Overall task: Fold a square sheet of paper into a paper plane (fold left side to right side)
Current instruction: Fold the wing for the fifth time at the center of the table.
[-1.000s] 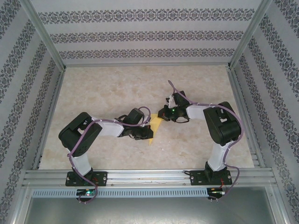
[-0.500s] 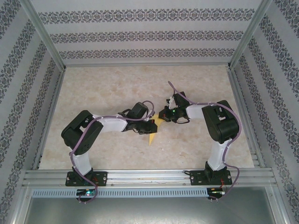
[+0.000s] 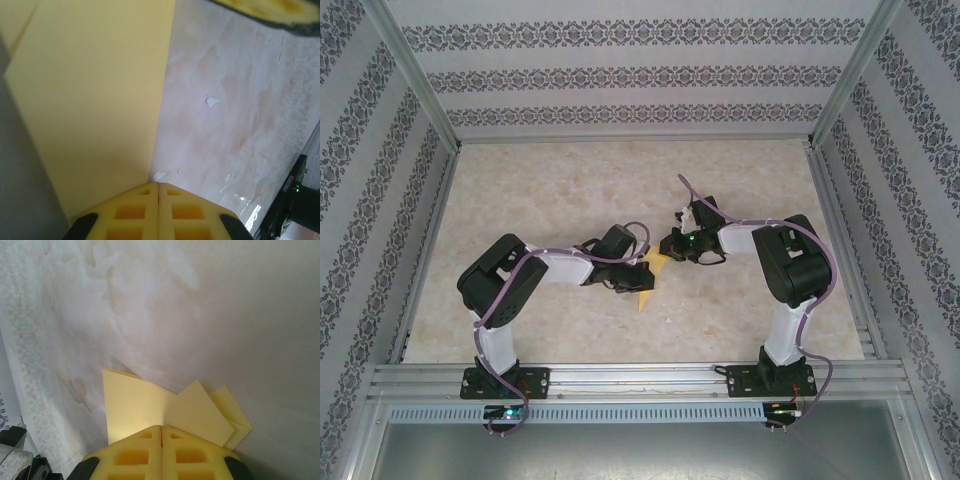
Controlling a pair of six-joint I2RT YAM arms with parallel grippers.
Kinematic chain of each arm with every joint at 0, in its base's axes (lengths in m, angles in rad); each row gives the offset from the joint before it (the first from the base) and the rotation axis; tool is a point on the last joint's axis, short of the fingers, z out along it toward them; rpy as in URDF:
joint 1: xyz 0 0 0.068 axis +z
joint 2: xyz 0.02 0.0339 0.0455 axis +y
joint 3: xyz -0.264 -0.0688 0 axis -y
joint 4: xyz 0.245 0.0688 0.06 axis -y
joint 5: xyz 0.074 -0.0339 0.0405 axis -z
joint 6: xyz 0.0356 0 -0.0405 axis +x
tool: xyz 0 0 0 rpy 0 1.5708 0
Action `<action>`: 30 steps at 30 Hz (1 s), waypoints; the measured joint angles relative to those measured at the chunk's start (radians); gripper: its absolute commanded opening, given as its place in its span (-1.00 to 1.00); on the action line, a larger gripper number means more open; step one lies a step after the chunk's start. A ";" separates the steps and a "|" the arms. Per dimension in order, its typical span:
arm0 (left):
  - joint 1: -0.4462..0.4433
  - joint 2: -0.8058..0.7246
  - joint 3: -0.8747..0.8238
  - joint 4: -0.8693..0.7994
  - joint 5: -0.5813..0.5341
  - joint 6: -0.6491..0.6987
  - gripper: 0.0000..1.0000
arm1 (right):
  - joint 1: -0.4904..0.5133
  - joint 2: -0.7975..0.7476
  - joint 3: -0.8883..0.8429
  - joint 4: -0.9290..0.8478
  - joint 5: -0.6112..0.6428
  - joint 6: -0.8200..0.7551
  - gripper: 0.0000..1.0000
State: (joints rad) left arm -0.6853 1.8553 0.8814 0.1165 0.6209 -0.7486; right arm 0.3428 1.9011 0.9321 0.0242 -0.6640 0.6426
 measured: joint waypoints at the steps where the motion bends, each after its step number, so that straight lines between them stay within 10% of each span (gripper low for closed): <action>1: 0.000 -0.010 -0.017 0.010 0.001 -0.003 -0.97 | 0.000 0.001 0.002 -0.006 0.000 -0.003 -1.00; 11: -0.020 -0.120 -0.166 0.051 0.015 -0.049 -0.90 | -0.006 0.010 0.035 -0.058 -0.007 -0.027 -1.00; 22: 0.028 -0.382 -0.185 -0.014 -0.095 -0.011 -0.60 | 0.001 -0.137 0.107 -0.212 0.138 -0.087 -0.12; 30: 0.151 -0.619 -0.227 -0.093 -0.305 0.066 -0.12 | 0.129 -0.330 0.106 -0.319 0.348 -0.035 0.14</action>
State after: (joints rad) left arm -0.5339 1.2366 0.6540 0.0235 0.3157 -0.6823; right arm 0.4717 1.5711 1.0382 -0.2951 -0.3161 0.6075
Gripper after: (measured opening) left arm 0.403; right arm 0.537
